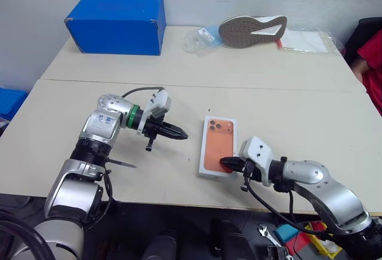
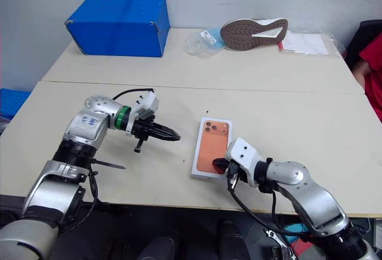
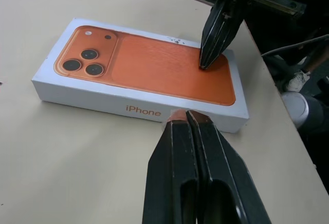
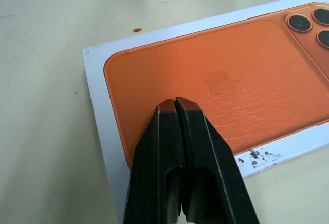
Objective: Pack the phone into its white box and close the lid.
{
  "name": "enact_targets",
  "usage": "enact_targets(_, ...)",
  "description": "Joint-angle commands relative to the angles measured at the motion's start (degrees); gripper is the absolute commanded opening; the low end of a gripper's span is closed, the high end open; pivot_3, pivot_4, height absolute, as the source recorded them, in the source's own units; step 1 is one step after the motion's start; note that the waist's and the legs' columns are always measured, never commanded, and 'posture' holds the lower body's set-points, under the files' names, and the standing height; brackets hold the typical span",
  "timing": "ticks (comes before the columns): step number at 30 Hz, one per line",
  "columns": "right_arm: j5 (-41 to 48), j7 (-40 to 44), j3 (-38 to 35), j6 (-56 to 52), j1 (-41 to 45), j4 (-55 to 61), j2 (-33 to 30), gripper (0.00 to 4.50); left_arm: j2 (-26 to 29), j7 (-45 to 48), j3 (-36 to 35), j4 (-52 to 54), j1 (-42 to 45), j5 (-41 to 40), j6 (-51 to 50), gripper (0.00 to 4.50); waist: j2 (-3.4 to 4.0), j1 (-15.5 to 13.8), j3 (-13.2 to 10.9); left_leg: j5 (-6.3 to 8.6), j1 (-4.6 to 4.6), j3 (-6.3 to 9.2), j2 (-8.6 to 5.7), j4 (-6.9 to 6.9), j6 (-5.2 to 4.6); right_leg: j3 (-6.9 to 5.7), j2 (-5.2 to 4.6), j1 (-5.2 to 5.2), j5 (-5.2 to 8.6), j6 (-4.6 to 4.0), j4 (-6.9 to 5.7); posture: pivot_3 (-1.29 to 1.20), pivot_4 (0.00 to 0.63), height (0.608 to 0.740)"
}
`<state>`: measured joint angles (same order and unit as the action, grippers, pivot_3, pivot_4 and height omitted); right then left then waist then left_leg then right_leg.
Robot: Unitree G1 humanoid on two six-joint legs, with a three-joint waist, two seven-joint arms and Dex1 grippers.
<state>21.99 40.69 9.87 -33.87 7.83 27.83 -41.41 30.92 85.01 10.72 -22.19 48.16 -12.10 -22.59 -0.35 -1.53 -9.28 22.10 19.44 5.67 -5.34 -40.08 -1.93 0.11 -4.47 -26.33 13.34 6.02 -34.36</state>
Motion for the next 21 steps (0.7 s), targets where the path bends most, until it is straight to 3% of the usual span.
enact_targets(1,6.09,1.94,-6.16,-1.85,-2.26,2.48,0.61,0.00,2.58,1.20,-2.65,4.10,-1.45,-3.18,-1.19,0.56,0.00,0.00,0.00,0.00,0.03,0.00,0.00,0.00,0.00,0.04,0.00,-0.02,0.00,0.00,0.01,0.00,0.150,0.740)
enact_targets(3,7.82,3.43,-9.72,-1.40,-3.35,4.46,-1.09,0.34,3.84,1.52,-3.30,5.22,-2.45,-4.03,-1.51,1.10,0.00,0.00,0.00,0.00,0.04,0.00,0.00,0.01,0.00,0.07,0.00,-0.03,0.00,0.00,0.02,0.00,0.150,0.740)
enact_targets(5,11.41,9.77,-17.86,-0.91,-7.67,7.27,-6.32,0.72,6.40,1.93,-5.35,6.90,-3.78,-5.75,-3.44,1.54,0.05,0.01,-0.03,0.00,0.08,0.00,0.00,0.00,0.00,0.06,0.01,-0.06,0.00,0.00,0.02,0.00,0.150,0.740)
enact_targets(8,16.05,18.79,-30.59,-0.15,-14.28,7.26,-11.80,1.66,9.81,1.36,-7.76,9.45,-5.57,-8.17,-6.68,2.40,0.15,-0.08,-0.10,0.01,0.14,0.02,0.04,0.04,-0.01,0.06,0.03,-0.06,0.00,0.00,0.12,0.00,0.150,0.740)
enact_targets(12,16.11,33.50,-48.68,1.89,-22.71,-2.56,-18.47,2.95,14.82,-0.01,-12.66,12.99,-8.66,-11.83,-11.36,3.56,0.15,-0.06,-0.12,0.04,0.07,-0.01,0.05,0.08,-0.05,0.14,0.02,0.00,0.00,0.00,0.12,0.00,0.150,0.740)
enact_targets(16,14.50,39.37,-54.75,4.77,-23.54,-11.93,-21.63,4.38,18.26,-1.02,-16.33,15.70,-12.94,-14.29,-13.30,3.60,0.17,0.14,-0.13,0.09,-0.37,-0.01,0.13,0.13,-0.08,0.15,0.04,0.45,0.01,-0.01,0.42,0.00,0.150,0.740)
enact_targets(21,13.32,41.61,-56.50,6.39,-22.68,-16.62,-23.16,4.45,20.69,-3.12,-19.55,20.20,-18.55,-16.41,-13.25,3.60,0.31,0.12,-0.21,0.13,-0.39,0.00,0.16,0.15,-0.07,0.14,0.04,0.47,0.01,-0.01,0.39,0.00,0.150,0.740)
